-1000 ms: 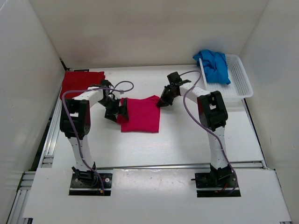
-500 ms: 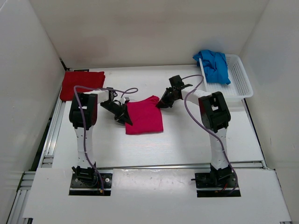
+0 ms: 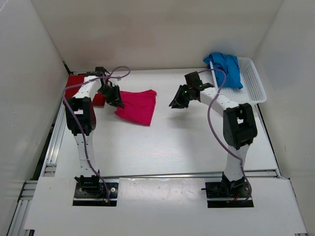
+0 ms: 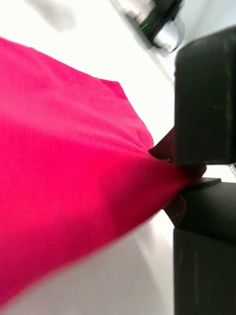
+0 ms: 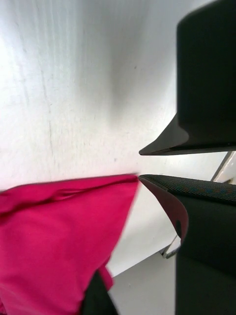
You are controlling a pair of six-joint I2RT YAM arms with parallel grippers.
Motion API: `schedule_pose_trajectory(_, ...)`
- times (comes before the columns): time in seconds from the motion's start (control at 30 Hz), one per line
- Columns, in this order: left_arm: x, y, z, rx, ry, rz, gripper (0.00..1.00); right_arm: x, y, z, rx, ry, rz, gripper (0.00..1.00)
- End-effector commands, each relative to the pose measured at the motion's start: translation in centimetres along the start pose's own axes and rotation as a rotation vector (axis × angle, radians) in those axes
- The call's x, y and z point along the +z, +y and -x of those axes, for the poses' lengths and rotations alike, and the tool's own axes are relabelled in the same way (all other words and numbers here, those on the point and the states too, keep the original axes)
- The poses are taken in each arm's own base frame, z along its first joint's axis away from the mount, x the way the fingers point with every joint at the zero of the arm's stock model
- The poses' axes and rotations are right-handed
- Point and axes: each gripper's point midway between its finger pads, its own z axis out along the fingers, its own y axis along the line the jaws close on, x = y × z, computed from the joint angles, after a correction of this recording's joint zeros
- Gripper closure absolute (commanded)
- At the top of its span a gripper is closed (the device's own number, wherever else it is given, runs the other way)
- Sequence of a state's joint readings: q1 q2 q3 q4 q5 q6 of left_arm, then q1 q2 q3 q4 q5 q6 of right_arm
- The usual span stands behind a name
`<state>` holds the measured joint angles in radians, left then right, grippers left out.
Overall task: Fold and stack the t-shirts
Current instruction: Put the neatly folded tshirt into the corner of the board with the left arm
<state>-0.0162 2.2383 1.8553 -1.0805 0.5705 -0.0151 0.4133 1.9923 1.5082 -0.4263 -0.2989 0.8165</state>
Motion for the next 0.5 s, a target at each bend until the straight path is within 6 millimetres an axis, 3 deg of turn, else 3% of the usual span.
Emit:
schedule_pose_trajectory(0.0,-3.1,1.2,3.1,0.065,-0.081,0.192,0.90,-3.6,0.3,1.4,-0.083,-0.062,-0.025,0.73)
schedule_pose_trajectory(0.07,-4.2,1.7,5.4,0.090,-0.143,0.257,0.90,-3.8,0.2,1.4,-0.099,-0.056,-0.032,0.72)
schedule_pose_trajectory(0.33,-7.8,6.1,11.1,0.143,-0.358,0.712,0.90,-3.8,-0.7,0.7,-0.088,-0.039,-0.062,0.72)
schedule_pose_trajectory(0.47,-9.7,5.6,13.2,0.156,-0.462,0.803,0.90,-4.2,-0.8,0.7,-0.097,-0.046,-0.070,0.72)
